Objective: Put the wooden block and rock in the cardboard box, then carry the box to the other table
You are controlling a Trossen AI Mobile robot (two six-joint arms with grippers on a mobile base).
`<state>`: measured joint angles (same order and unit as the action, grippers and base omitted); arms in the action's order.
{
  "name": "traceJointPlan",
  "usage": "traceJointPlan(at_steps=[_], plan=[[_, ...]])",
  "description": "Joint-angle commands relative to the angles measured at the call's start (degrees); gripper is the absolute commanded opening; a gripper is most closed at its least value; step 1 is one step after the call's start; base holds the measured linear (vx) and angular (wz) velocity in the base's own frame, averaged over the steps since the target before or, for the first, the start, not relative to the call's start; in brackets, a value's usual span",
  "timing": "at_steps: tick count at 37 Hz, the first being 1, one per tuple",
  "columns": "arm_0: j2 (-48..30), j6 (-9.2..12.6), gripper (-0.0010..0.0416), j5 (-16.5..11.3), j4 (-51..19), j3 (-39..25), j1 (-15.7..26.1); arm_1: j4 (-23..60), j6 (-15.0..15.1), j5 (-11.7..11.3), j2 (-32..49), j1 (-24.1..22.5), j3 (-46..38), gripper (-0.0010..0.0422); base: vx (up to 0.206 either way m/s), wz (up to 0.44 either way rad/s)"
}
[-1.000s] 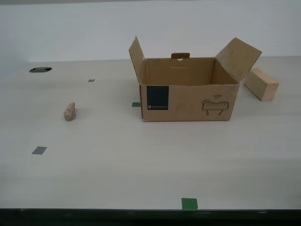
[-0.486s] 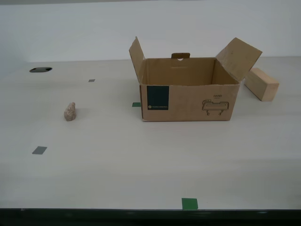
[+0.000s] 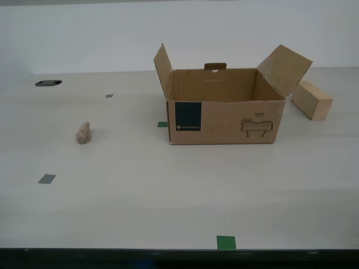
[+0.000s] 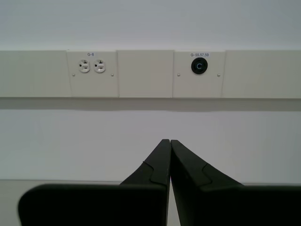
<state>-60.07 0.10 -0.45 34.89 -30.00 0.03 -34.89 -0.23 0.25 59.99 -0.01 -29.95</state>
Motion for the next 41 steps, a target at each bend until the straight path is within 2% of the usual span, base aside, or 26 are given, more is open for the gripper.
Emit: traceJointPlan(at_steps=[1,41], plan=[[0.00,0.04,0.0000,0.09,0.20,-0.04,0.02,-0.35,0.09,0.13,0.00,-0.02,-0.02,0.0000,0.000,0.000],[0.00,0.04,0.0000,0.09,0.22,-0.04,0.02,-0.35,0.09,0.13,0.00,0.00,-0.02,0.0000,0.000,0.000]])
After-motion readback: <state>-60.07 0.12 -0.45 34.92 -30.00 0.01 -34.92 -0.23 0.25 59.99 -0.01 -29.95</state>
